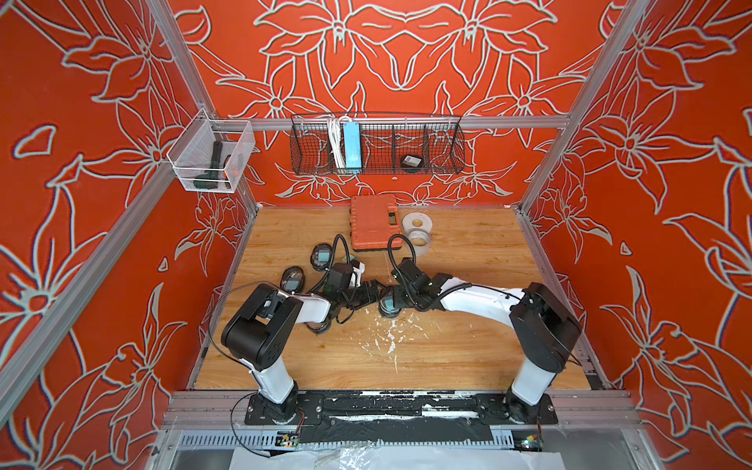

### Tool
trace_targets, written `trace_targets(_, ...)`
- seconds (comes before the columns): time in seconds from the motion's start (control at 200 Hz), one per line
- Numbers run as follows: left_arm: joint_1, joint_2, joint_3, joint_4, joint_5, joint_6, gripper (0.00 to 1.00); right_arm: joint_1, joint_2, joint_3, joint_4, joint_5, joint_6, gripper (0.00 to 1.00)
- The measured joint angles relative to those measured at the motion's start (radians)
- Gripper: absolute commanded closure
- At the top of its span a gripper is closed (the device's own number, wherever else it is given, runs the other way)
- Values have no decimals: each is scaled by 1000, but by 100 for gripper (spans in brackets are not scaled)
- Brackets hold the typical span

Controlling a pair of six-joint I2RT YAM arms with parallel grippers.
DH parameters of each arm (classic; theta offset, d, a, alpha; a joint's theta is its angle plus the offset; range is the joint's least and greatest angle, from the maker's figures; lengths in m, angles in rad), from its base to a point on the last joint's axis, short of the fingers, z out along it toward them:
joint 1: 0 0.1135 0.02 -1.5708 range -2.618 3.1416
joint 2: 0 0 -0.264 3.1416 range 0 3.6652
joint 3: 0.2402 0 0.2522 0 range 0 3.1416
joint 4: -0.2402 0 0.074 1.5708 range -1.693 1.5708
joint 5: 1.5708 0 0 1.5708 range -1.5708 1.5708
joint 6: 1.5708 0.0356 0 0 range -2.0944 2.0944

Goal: Pack away charging kits
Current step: Close the storage bag at the center of the board.

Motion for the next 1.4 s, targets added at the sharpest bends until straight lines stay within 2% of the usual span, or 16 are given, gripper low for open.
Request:
trace_targets(0.931, 7, 124, 69, 58, 135, -34, 32, -6, 43, 2, 45, 13, -14, 100)
trace_targets(1.211, 7, 170, 110, 48, 164, -33, 41, -8, 43, -10, 69, 12, -22, 100)
trace_targets(1.396, 7, 194, 131, 44, 179, -32, 42, -8, 37, -23, 83, 12, -25, 100)
